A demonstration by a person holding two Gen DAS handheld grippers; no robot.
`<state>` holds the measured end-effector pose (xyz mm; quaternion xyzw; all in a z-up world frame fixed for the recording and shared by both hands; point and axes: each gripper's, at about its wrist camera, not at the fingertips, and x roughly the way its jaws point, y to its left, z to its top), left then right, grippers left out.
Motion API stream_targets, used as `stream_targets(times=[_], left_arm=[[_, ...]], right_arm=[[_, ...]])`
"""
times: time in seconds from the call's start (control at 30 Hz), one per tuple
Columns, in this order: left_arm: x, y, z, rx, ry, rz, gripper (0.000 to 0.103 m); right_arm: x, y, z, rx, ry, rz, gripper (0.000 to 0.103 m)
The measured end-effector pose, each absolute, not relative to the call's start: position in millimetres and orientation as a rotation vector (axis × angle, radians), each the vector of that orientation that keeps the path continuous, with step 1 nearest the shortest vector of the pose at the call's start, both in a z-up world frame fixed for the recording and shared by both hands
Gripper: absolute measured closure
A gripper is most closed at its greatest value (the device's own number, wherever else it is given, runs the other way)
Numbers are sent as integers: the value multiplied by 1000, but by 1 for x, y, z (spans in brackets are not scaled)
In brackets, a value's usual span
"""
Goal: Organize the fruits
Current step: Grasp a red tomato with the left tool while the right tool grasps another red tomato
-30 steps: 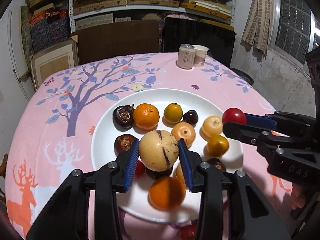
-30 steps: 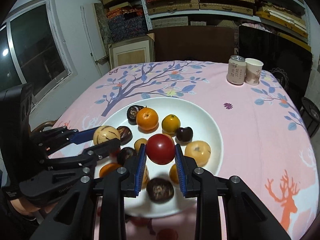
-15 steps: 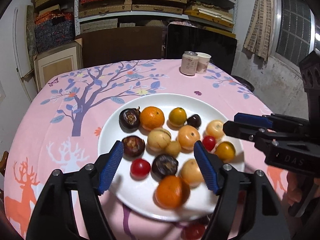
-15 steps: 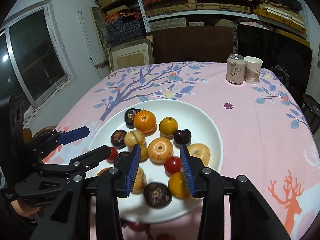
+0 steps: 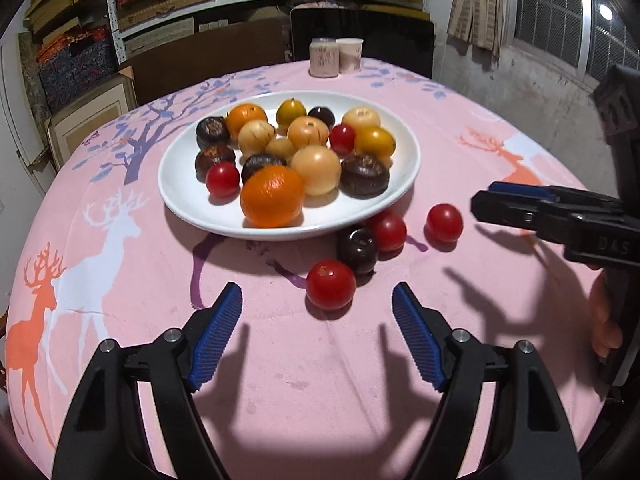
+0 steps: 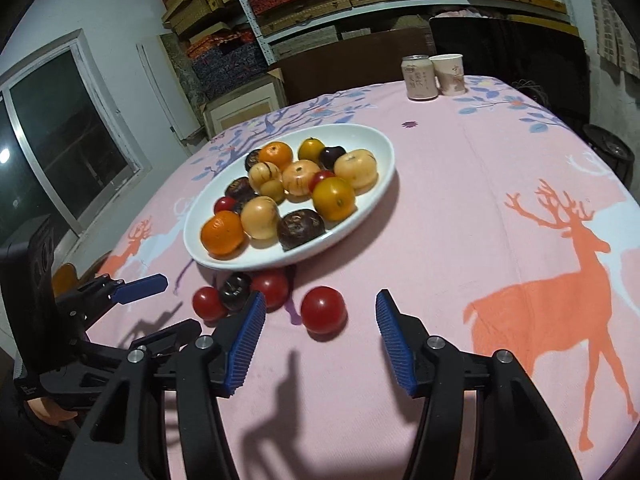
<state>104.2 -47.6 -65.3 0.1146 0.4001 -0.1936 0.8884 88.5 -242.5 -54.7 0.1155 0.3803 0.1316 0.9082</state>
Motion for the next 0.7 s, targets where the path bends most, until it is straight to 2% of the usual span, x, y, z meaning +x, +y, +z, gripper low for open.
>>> stream_targets(times=[0.07, 0.13, 0.2, 0.27, 0.7], left_arm=[[110, -49, -70, 233, 840, -383, 28], [116, -49, -74, 218, 850, -383, 36], [120, -51, -81, 205, 882, -412, 63], [120, -53, -82, 209, 882, -435, 75], [107, -41, -63, 137, 777, -463, 75]], right_arm=[[84, -241, -55, 220, 775, 264, 45], [80, -239, -54, 201, 766, 261, 45], [78, -237, -55, 182, 763, 258, 45], [76, -236, -57, 168, 766, 255, 45], [83, -231, -63, 157, 812, 255, 45]])
